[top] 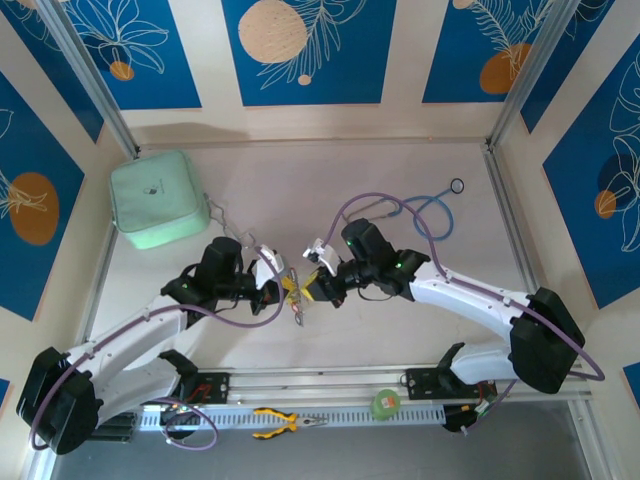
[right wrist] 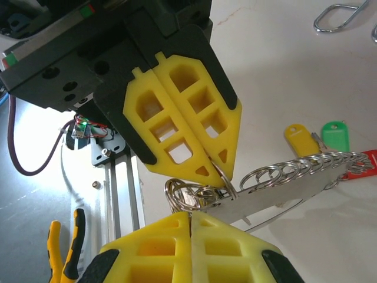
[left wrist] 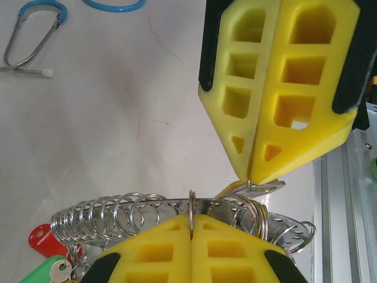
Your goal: Put the keys on the keyring
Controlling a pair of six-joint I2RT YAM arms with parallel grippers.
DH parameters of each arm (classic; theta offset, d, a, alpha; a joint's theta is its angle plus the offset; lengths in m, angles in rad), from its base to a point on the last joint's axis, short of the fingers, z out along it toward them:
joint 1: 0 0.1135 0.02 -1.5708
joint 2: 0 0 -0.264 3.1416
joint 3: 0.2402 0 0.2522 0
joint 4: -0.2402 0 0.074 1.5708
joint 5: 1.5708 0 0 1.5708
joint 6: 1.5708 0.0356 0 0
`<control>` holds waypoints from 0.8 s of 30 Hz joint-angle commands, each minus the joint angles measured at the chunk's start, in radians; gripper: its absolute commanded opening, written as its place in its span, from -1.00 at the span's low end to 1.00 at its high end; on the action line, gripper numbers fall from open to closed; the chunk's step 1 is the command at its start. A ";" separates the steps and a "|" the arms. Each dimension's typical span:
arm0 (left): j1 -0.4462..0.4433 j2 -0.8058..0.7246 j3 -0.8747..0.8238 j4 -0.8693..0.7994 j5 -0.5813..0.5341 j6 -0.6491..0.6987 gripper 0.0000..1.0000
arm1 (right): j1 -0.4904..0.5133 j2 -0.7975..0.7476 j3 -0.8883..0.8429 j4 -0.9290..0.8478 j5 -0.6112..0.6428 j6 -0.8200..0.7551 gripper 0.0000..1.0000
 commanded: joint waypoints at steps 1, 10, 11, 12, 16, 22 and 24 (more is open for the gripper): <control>-0.007 0.009 -0.003 -0.006 0.032 -0.006 -1.00 | 0.011 0.016 0.031 0.029 0.033 0.005 -1.00; -0.008 0.012 0.004 -0.018 0.050 0.001 -1.00 | 0.028 0.023 0.043 0.044 0.095 -0.015 -1.00; -0.007 0.013 0.004 -0.020 0.049 0.004 -1.00 | 0.029 0.020 0.040 0.050 0.094 -0.016 -1.00; -0.009 0.014 0.004 -0.020 0.047 0.003 -1.00 | 0.029 0.018 0.040 0.053 0.089 -0.017 -1.00; -0.008 0.016 0.008 -0.017 0.052 0.001 -1.00 | 0.035 0.030 0.047 0.044 0.078 -0.026 -1.00; -0.008 0.018 0.011 -0.019 0.064 0.001 -1.00 | 0.042 0.040 0.049 0.069 0.096 -0.017 -1.00; -0.009 0.019 0.010 -0.020 0.063 0.000 -1.00 | 0.045 0.045 0.051 0.075 0.098 -0.016 -1.00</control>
